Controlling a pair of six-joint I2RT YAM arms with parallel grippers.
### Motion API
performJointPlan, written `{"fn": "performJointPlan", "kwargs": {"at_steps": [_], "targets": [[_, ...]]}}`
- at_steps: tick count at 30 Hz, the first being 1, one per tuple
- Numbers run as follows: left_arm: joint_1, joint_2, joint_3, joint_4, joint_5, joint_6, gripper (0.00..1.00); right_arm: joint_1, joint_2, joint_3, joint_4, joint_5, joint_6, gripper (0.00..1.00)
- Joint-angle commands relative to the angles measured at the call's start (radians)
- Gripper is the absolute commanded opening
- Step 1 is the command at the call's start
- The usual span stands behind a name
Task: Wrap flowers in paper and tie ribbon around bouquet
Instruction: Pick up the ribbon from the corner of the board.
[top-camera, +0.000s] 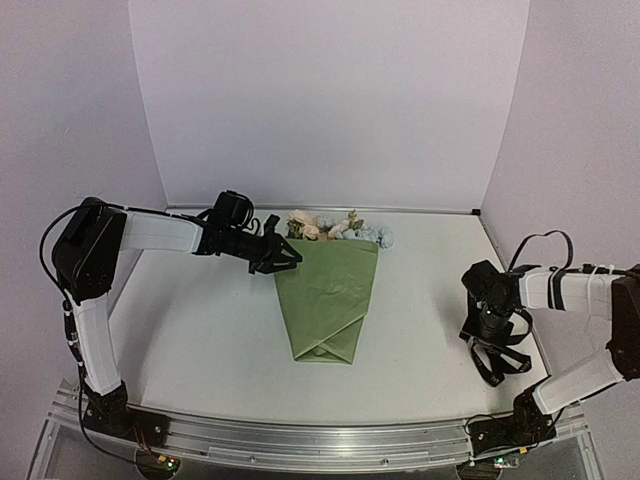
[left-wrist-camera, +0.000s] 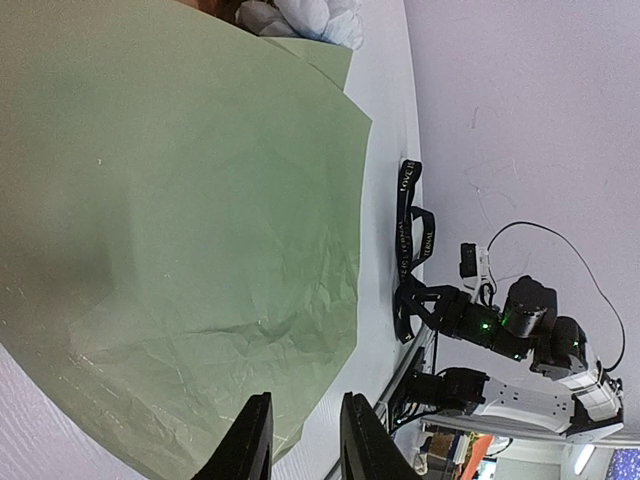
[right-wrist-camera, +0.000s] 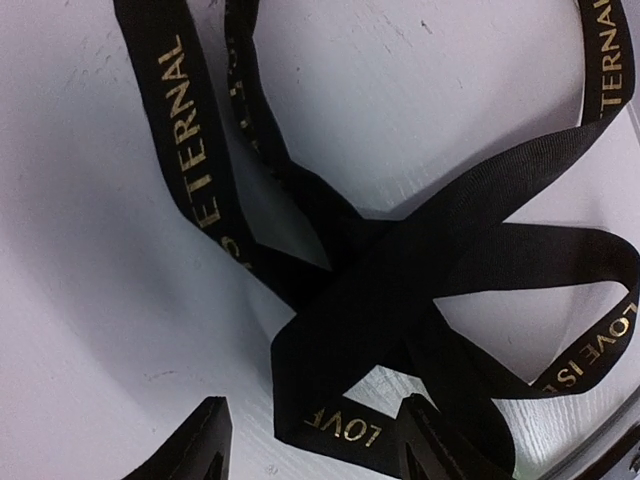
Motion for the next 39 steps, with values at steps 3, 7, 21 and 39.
{"fn": "performJointPlan", "kwargs": {"at_steps": [3,7,21,39], "targets": [[0.000,-0.060,0.015,-0.031,-0.007,0.032,0.26,-0.038,0.107,0.001,0.172,0.008,-0.023,0.54],[0.000,-0.069,0.026,-0.064,-0.011,0.053,0.26,-0.055,0.113,0.027,0.172,-0.016,-0.041,0.17],[-0.005,-0.118,0.076,-0.047,0.077,0.139,0.30,0.174,-0.159,0.392,-0.036,-0.276,-0.273,0.00],[-0.222,-0.122,0.097,0.078,0.050,0.368,0.34,0.274,-0.132,0.752,-0.034,-0.498,-0.278,0.00]]}}
